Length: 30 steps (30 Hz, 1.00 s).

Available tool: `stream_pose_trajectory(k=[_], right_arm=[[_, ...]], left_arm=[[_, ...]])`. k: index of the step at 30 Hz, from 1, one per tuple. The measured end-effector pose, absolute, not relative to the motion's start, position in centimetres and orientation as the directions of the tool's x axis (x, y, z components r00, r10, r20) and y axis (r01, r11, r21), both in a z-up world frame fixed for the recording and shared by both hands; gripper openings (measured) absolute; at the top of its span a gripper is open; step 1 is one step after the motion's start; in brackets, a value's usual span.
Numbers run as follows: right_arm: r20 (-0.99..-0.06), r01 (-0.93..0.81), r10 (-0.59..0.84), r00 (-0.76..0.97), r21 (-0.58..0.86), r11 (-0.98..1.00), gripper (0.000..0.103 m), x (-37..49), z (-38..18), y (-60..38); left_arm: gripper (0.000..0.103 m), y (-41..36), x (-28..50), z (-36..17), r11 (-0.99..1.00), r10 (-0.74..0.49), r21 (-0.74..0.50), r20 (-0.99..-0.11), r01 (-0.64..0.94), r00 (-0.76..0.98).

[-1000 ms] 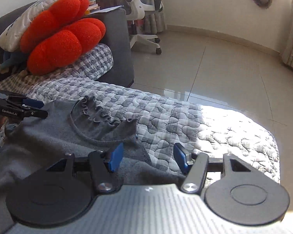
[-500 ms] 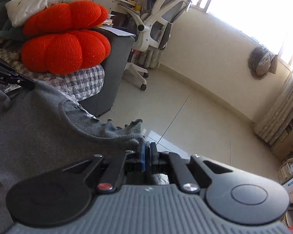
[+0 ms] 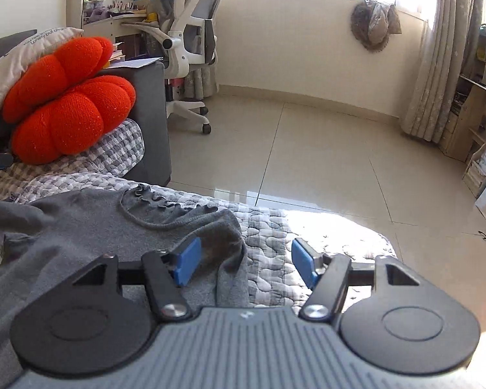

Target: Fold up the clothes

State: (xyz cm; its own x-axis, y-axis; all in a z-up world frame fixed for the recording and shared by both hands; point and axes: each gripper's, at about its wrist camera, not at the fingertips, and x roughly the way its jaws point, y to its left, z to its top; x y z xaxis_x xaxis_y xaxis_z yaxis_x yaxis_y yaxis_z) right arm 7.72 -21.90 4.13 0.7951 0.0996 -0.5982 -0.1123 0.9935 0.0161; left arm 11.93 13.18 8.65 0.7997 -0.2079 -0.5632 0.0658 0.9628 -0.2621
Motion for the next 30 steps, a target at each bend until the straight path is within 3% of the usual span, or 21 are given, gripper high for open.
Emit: stream_pose_trajectory(k=[2,4,10,12,13,14,16,19,20,22,24,27,30], right_arm=[[-0.626,-0.127,0.156,0.764,0.091,0.988,0.074,5.4,3.9,-22.8],[-0.673,-0.153,0.182,0.717,0.103,0.983,0.074,3.3,3.1,-22.6],[-0.776,-0.232,0.104,0.622,-0.055,0.971,0.072,-2.5,-1.1,-21.7],[-0.8,-0.244,0.052,0.598,-0.12,0.962,0.039,-3.0,-2.2,-21.9],[-0.798,-0.23,0.029,0.601,-0.137,0.964,0.009,-3.2,-2.4,-22.4],[-0.79,-0.202,0.01,0.614,-0.145,0.969,0.005,-3.3,-2.4,-23.2],[-0.727,-0.102,-0.053,0.685,-0.168,0.98,0.005,-3.6,-1.2,-25.2],[-0.545,0.211,-0.332,0.77,-0.274,0.938,0.005,-2.9,2.1,-29.2],[-0.517,0.263,-0.365,0.774,-0.261,0.929,0.007,-2.3,2.7,-30.5],[-0.514,0.32,-0.384,0.768,-0.212,0.923,0.008,-0.7,2.8,-32.9],[-0.526,0.37,-0.412,0.744,-0.189,0.909,0.02,0.6,1.0,-33.8],[-0.564,0.331,-0.381,0.732,-0.194,0.924,0.025,1.5,-1.0,-33.4],[-0.574,0.286,-0.323,0.753,-0.156,0.945,0.047,1.1,-0.8,-32.4]], left_arm=[[0.042,12.6,10.3,8.8,0.96,-0.213,-0.275,-0.595,0.053,0.775],[0.042,12.4,8.7,8.9,0.957,-0.214,-0.289,-0.613,0.035,0.761],[0.047,16.4,5.2,7.9,0.887,-0.105,-0.408,-0.633,-0.216,0.767],[0.046,18.0,4.8,6.0,0.828,-0.095,-0.463,-0.673,-0.317,0.734],[0.044,18.6,4.6,5.1,0.799,-0.103,-0.484,-0.694,-0.356,0.713],[0.044,18.8,4.5,4.3,0.788,-0.095,-0.484,-0.706,-0.38,0.702],[0.044,18.8,4.2,3.6,0.807,-0.056,-0.449,-0.704,-0.383,0.708],[0.044,19.3,4.4,3.2,0.808,-0.051,-0.464,-0.669,-0.363,0.741],[0.044,19.4,4.5,3.1,0.808,-0.052,-0.471,-0.655,-0.354,0.754],[0.044,19.4,5.0,2.8,0.816,-0.035,-0.467,-0.629,-0.341,0.777],[0.044,19.2,5.4,2.1,0.821,-0.036,-0.469,-0.612,-0.326,0.79],[0.044,19.6,6.0,1.3,0.806,-0.063,-0.503,-0.597,-0.312,0.8],[0.045,20.3,6.3,1.3,0.791,-0.047,-0.519,-0.581,-0.325,0.813]])
